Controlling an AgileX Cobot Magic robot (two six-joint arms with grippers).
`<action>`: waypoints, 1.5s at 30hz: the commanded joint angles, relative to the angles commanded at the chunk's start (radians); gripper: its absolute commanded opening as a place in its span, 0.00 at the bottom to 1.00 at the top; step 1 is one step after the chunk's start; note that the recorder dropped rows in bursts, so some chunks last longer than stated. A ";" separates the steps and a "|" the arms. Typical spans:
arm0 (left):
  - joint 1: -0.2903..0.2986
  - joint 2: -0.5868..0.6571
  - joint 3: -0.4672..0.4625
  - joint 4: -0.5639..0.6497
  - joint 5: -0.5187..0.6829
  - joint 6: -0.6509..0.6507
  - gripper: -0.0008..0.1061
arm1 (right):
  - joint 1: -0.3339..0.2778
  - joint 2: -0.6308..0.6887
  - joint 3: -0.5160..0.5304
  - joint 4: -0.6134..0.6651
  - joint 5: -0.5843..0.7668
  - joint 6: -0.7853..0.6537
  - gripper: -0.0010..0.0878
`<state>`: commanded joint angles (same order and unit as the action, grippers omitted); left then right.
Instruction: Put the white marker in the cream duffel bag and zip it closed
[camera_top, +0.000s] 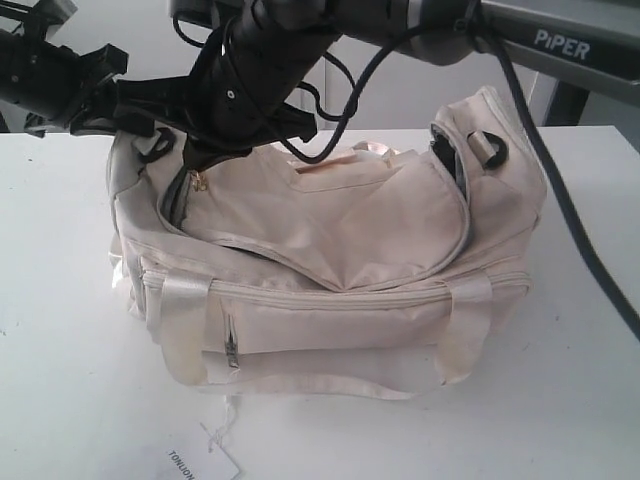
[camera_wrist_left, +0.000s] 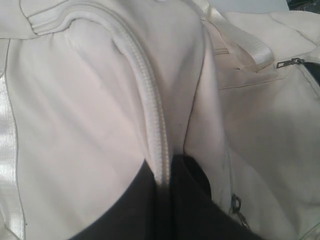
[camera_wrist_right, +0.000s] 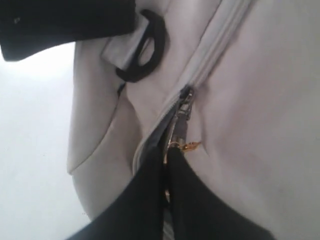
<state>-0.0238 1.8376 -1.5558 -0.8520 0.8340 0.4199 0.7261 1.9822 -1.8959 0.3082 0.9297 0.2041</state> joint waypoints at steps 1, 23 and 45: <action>0.000 0.008 0.000 -0.002 0.004 0.000 0.01 | 0.000 0.000 0.000 0.035 0.020 -0.033 0.01; 0.000 0.038 0.000 -0.066 -0.055 -0.002 0.01 | 0.001 0.054 0.000 0.196 0.282 -0.291 0.01; 0.000 0.038 0.000 -0.051 -0.049 -0.002 0.01 | -0.008 0.017 0.000 0.016 0.063 -0.239 0.01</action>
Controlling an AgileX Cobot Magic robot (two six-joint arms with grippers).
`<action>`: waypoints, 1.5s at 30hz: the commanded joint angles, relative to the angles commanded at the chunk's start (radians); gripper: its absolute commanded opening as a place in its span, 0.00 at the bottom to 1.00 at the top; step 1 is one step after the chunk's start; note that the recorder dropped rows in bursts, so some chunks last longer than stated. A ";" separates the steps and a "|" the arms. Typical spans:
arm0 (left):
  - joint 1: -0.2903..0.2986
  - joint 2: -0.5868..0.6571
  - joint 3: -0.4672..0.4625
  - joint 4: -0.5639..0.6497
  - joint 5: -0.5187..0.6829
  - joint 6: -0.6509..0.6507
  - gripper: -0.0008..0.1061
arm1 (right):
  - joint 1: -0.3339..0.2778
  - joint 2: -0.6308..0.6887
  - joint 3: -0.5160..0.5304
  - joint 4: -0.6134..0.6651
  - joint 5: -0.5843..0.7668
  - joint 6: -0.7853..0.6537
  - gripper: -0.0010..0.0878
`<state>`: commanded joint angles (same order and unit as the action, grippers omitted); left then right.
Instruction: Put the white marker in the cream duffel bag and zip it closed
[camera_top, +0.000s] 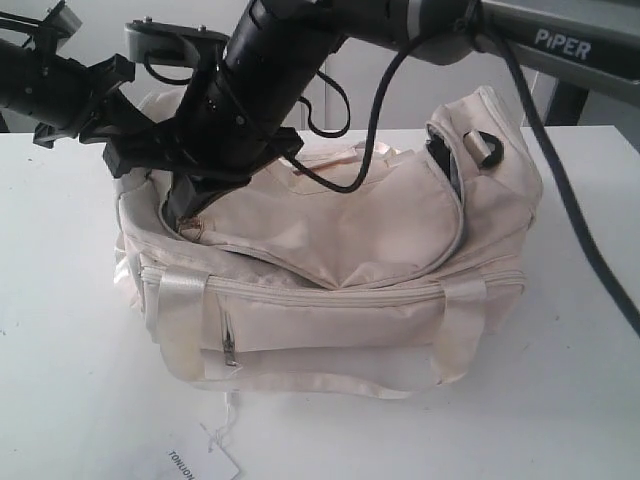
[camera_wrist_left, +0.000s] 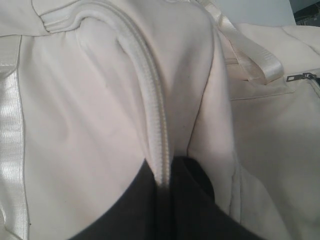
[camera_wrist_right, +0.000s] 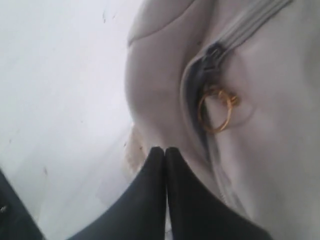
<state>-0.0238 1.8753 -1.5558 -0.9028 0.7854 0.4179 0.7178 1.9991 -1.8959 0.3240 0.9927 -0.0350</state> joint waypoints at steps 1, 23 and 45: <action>0.000 0.000 0.000 0.000 0.000 0.000 0.01 | -0.002 0.009 0.000 -0.010 -0.007 0.000 0.02; 0.000 0.000 0.000 0.000 0.002 0.002 0.01 | -0.002 0.097 0.000 -0.029 -0.083 0.177 0.36; 0.000 0.000 0.000 0.000 0.011 0.002 0.01 | -0.002 0.111 0.002 0.043 -0.038 0.170 0.11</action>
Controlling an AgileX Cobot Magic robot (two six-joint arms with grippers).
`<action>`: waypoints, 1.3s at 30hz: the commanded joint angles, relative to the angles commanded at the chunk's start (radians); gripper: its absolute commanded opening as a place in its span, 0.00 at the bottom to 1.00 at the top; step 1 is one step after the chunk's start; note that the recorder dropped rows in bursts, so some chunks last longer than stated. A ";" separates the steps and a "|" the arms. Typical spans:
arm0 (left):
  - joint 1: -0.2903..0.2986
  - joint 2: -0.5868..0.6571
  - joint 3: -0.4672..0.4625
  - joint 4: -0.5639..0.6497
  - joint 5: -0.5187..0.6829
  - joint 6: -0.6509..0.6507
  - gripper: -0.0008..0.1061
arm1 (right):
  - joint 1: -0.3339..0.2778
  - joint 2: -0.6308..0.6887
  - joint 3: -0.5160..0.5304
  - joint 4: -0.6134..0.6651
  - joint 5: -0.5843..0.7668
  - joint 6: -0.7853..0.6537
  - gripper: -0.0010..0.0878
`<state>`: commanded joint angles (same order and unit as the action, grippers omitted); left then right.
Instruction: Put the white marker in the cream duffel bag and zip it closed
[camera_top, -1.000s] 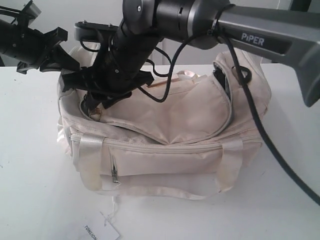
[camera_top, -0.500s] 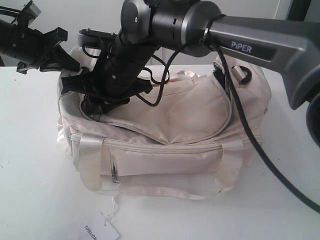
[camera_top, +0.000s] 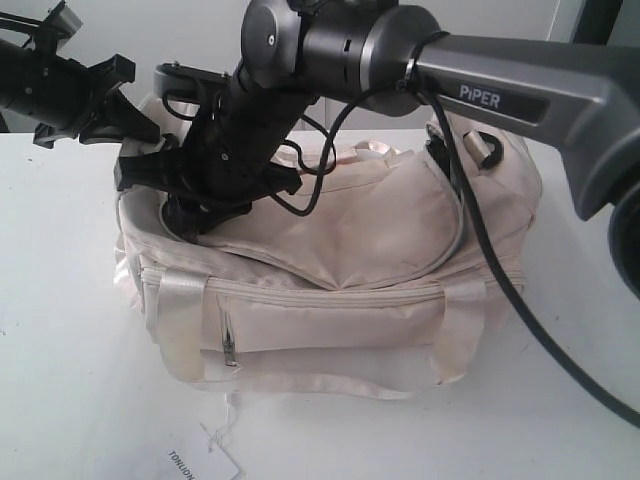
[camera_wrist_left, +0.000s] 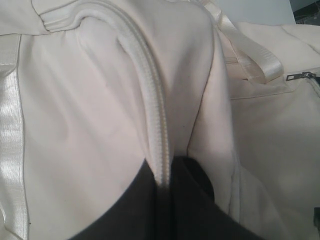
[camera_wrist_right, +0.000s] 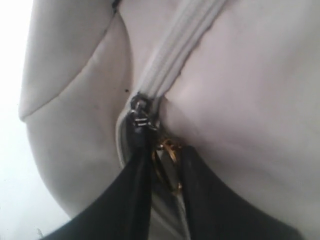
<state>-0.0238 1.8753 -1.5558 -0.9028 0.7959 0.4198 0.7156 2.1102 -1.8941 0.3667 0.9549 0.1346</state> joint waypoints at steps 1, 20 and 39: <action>0.000 0.000 0.000 0.000 0.000 0.000 0.01 | 0.000 0.000 0.000 -0.001 0.000 0.000 0.06; 0.000 0.000 0.000 0.046 -0.004 0.002 0.01 | 0.000 -0.124 -0.002 -0.004 -0.044 -0.087 0.01; 0.000 0.000 0.000 0.037 -0.025 -0.002 0.01 | 0.026 -0.098 -0.002 0.039 0.165 -0.166 0.01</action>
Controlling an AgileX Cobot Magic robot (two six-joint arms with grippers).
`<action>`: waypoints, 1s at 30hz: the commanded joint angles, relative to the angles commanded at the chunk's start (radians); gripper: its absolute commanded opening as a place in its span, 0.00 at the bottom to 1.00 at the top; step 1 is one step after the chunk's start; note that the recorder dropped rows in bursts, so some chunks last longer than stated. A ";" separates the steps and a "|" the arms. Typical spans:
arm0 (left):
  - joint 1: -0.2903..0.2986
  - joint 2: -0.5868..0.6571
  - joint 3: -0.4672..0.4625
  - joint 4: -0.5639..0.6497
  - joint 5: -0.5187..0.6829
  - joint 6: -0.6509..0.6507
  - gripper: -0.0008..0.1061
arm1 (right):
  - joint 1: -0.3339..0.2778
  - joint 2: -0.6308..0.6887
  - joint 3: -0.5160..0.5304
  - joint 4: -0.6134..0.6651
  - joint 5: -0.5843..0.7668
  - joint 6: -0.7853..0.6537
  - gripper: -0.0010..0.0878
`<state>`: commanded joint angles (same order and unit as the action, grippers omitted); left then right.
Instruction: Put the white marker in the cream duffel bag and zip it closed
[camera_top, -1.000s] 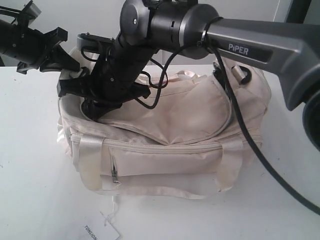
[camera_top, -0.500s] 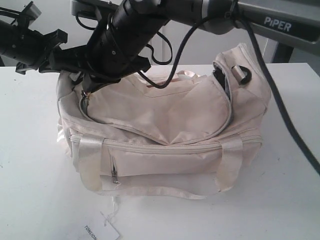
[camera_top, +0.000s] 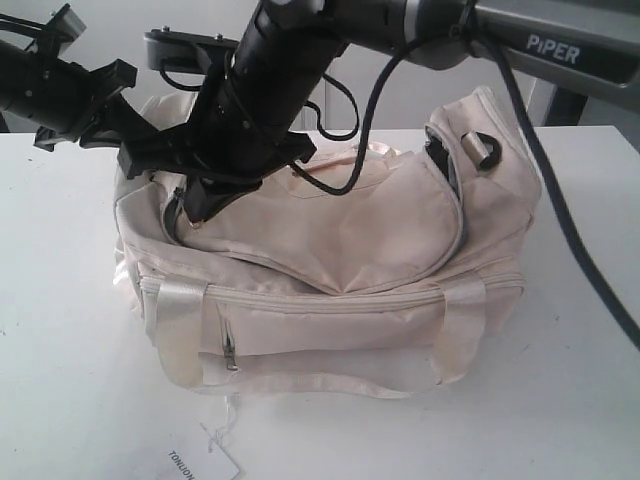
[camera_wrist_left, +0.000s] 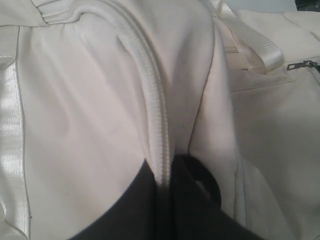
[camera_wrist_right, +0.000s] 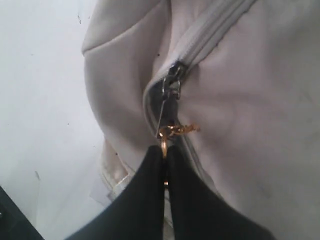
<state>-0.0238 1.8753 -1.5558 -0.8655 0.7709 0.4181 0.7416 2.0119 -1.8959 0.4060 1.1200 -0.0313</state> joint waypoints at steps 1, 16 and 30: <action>0.000 0.000 0.000 -0.001 0.000 0.000 0.01 | 0.007 0.009 0.000 0.002 -0.005 0.000 0.01; 0.000 0.000 0.000 -0.018 -0.020 -0.002 0.01 | 0.019 0.063 0.000 0.049 0.101 -0.058 0.01; 0.000 0.000 0.000 -0.007 -0.040 0.000 0.01 | 0.017 -0.027 0.000 0.021 0.101 -0.081 0.01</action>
<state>-0.0238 1.8753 -1.5558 -0.8729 0.7305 0.4180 0.7588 1.9849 -1.8959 0.4271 1.2211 -0.1126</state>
